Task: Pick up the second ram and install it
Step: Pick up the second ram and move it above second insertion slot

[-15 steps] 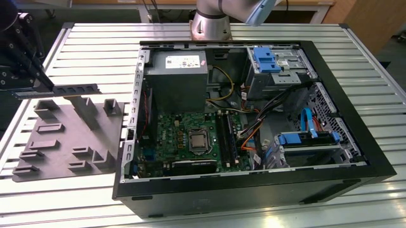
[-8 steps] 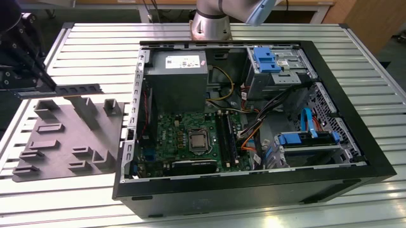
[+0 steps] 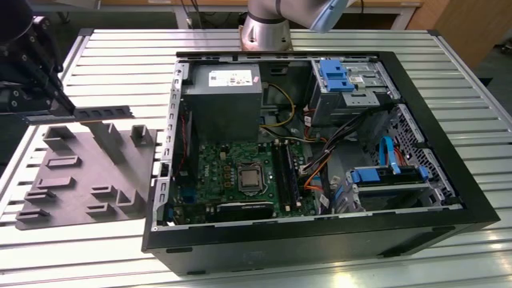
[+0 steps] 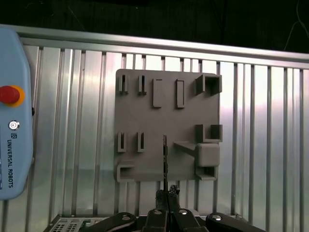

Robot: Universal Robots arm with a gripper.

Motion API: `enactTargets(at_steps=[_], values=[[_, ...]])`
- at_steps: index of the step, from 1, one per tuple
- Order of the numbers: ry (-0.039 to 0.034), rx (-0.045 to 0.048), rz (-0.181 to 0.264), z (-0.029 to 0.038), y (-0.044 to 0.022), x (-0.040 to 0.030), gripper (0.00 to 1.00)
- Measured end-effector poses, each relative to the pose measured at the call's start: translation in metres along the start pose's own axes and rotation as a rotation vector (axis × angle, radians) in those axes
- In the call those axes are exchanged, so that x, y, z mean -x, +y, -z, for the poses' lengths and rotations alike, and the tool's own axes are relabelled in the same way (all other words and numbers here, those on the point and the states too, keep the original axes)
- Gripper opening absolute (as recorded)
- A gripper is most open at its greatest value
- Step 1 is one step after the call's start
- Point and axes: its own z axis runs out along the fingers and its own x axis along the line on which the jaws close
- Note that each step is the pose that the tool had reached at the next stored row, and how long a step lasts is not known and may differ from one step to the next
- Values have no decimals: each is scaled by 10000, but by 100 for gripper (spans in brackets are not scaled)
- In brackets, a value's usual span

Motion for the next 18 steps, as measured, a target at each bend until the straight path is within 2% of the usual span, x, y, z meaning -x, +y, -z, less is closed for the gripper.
enactTargets(at_steps=[18], values=[[0, 1, 0, 5, -98, -3, 12]])
